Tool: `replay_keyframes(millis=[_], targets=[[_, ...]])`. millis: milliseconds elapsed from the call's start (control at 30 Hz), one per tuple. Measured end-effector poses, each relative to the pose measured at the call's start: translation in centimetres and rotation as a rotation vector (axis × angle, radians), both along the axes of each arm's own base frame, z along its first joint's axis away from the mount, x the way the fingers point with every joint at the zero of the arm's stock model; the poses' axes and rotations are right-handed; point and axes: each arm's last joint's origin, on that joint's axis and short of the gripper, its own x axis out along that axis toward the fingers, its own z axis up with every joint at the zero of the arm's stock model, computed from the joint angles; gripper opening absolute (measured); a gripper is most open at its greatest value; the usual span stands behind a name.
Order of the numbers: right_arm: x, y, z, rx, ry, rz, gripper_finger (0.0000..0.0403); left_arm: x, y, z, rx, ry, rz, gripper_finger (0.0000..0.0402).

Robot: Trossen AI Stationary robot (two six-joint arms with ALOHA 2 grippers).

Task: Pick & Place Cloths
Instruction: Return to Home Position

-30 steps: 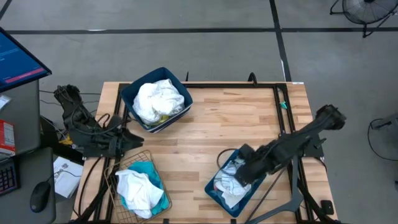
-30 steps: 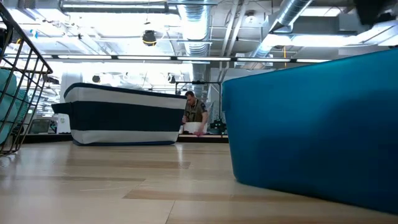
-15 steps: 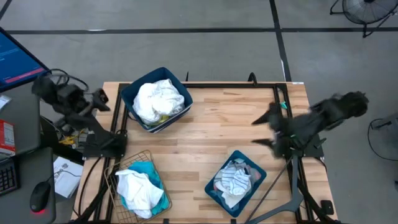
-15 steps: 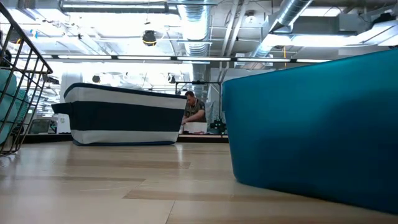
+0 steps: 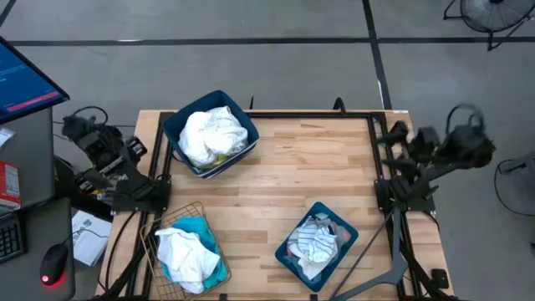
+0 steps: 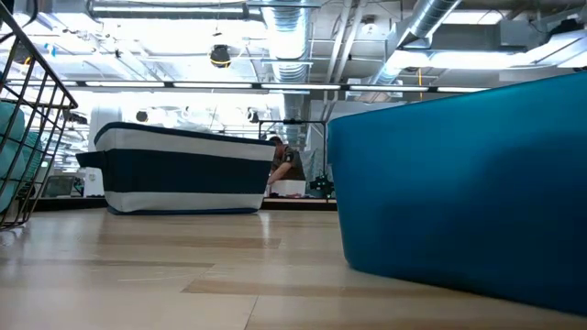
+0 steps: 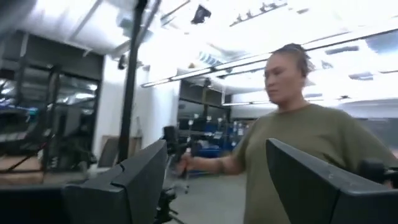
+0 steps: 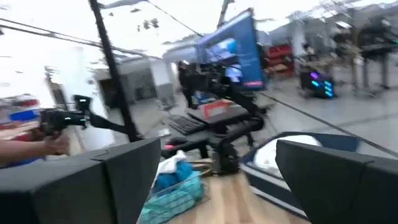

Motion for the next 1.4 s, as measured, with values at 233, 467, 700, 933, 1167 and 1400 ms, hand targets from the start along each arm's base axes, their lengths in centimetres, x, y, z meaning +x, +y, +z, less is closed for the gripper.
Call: replay_keyframes(millis=[233,467,700,933,1167,1400], targets=[[2.6,1.1,-10.6,0.122,-0.130,0.029,0.0311,2.3,-2.8,-3.7,0.037,0.009,-0.016,0.0257],[4.5,1.8,-16.8,0.169,-0.207,0.036,0.0311,4.3,-5.1,-8.0,0.017,0.009,-0.019,0.0257],[4.8,2.0,-17.7,0.042,-0.116,0.054,0.0311,5.3,-6.3,-11.5,0.018,0.034,-0.019,0.0257],[5.0,2.0,-18.7,-0.102,-0.024,0.010,0.0311,6.5,-7.2,-16.1,0.014,0.238,0.029,0.0257],[5.0,1.8,-19.2,-0.115,0.037,-0.045,0.0311,6.7,-7.2,-16.7,0.036,0.300,0.091,0.0257],[5.1,1.9,-19.7,0.014,0.079,-0.027,0.0311,6.8,-7.2,-16.7,0.038,0.300,0.091,0.0257]])
